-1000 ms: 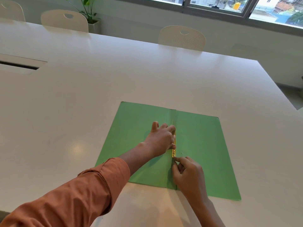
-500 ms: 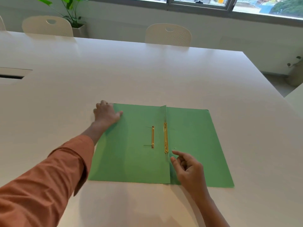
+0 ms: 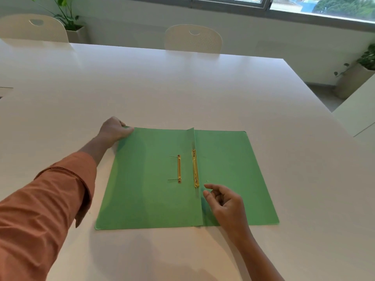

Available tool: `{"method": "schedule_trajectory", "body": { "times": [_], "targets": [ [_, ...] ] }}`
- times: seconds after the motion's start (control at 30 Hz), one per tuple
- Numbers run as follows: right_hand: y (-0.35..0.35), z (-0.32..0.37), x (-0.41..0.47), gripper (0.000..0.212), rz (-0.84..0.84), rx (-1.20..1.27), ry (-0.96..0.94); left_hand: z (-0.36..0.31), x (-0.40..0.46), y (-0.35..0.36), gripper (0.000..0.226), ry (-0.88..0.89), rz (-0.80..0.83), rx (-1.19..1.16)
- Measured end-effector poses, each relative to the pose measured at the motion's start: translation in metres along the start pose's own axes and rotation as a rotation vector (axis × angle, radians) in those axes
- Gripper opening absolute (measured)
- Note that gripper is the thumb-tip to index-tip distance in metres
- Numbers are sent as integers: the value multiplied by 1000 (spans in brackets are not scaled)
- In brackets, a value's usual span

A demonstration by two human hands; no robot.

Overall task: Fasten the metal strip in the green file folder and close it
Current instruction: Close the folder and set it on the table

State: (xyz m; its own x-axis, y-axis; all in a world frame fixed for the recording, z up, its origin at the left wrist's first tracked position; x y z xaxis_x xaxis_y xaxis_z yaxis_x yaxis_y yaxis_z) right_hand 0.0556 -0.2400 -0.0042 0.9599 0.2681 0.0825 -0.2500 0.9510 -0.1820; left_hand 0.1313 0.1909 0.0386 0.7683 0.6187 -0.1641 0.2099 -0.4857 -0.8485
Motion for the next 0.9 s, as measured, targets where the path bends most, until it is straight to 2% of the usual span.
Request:
{"method": "schedule_trajectory", "body": {
  "times": [0.1, 0.17, 0.27, 0.37, 0.43, 0.57, 0.63, 0.73, 0.8, 0.9],
  "targets": [
    [0, -2, 0, 15, -16, 26, 30, 0, 3, -6, 26, -83, 107, -284],
    [-2, -3, 1, 13, -34, 55, 62, -3, 2, -12, 37, -97, 168, -431],
    [-3, -2, 2, 11, -48, 109, 121, -11, -13, -27, 51, -74, 261, -650],
    [-7, 1, 0, 13, -41, 179, 168, -27, -49, -39, 47, 6, 358, -826],
    [-11, 2, 1, 14, 12, 277, 221, -38, -82, -40, 51, 13, 403, -938],
    [-27, 7, 10, 22, 65, 596, 346, -62, -147, -26, 78, 19, 466, -1111],
    [-40, 13, 16, 31, 83, 663, 359, -75, -171, -14, 89, 42, 467, -1140],
    [-63, 27, 28, 48, 130, 678, 331, -102, -204, 15, 79, 110, 594, -1155],
    [-78, 41, 36, 63, 142, 686, 306, -119, -221, 32, 77, 189, 605, -975],
    [-97, 64, 45, 70, 152, 706, 280, -144, -241, 57, 95, 339, 515, -666]
  ]
}}
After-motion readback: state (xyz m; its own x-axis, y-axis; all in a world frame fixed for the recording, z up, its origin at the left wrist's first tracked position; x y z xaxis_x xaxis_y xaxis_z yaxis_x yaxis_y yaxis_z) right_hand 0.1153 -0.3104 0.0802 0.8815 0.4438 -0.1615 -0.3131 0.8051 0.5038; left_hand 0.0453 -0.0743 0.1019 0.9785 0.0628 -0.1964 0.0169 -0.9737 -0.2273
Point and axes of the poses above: each hand's wrist, its own x-axis towards the middle knuckle, its own y-axis out of the palm, z = x × y, the point moved 3 cm from there along x, towards the middle knuckle, and after that the axes turned 7 degrees about x, right-handed, at the moved point
